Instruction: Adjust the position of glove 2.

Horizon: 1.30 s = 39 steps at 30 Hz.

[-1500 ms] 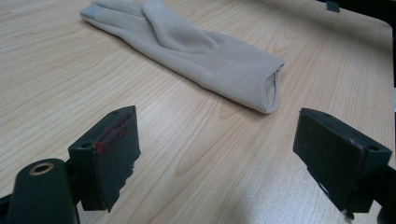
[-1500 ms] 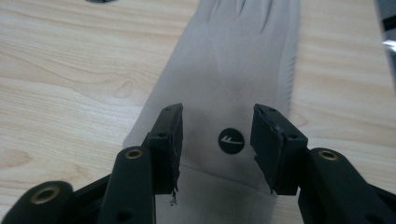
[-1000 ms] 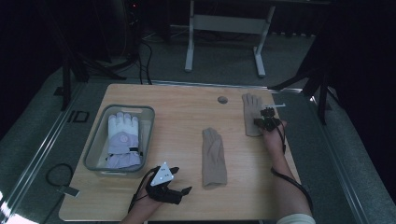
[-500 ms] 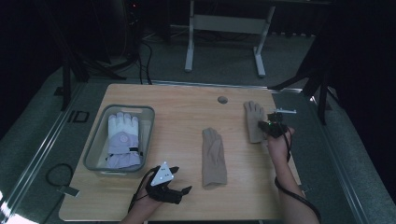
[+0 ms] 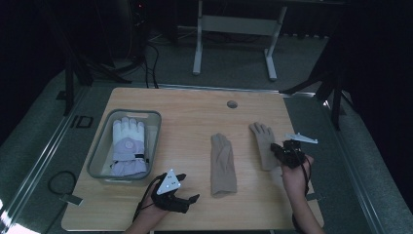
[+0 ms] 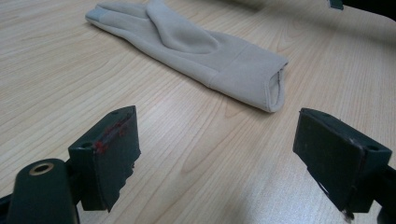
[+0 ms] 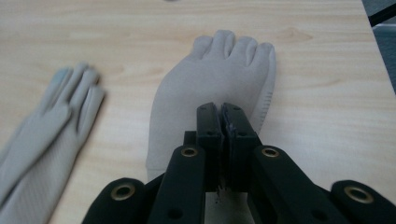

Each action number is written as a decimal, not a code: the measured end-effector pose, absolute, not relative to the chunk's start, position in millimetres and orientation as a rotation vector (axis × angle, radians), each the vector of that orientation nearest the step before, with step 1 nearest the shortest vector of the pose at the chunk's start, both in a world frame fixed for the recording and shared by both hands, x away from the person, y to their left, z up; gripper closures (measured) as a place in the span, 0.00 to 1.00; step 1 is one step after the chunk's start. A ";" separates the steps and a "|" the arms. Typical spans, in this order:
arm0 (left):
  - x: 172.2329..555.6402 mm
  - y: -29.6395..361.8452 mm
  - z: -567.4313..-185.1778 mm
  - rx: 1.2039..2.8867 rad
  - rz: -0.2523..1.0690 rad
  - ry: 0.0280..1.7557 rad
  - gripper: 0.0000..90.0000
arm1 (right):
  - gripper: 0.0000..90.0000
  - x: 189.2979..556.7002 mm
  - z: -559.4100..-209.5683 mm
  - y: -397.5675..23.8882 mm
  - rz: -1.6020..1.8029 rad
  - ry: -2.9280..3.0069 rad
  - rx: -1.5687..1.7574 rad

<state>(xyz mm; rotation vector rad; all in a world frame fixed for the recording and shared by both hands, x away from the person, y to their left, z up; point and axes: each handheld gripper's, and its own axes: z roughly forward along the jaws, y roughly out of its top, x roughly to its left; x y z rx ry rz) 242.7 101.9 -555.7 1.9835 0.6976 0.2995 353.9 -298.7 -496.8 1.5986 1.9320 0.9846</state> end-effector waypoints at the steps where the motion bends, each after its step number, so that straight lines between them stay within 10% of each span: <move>1: 242.5 101.8 -555.6 1.984 0.300 0.697 0.16 | 0.96 348.4 -497.5 -297.7 0.988 1.932 1.596; 20: 241.8 101.6 -553.0 1.977 0.313 0.693 0.16 | 0.93 302.1 -539.8 -291.4 0.903 2.020 1.640; 26: 241.9 102.3 -552.7 1.976 0.315 0.694 0.16 | 0.70 302.3 -539.6 -293.6 0.931 2.033 1.640; 39: 242.2 101.7 -553.3 1.980 0.311 0.693 0.16 | 0.64 333.9 -519.0 -298.6 0.936 2.210 1.344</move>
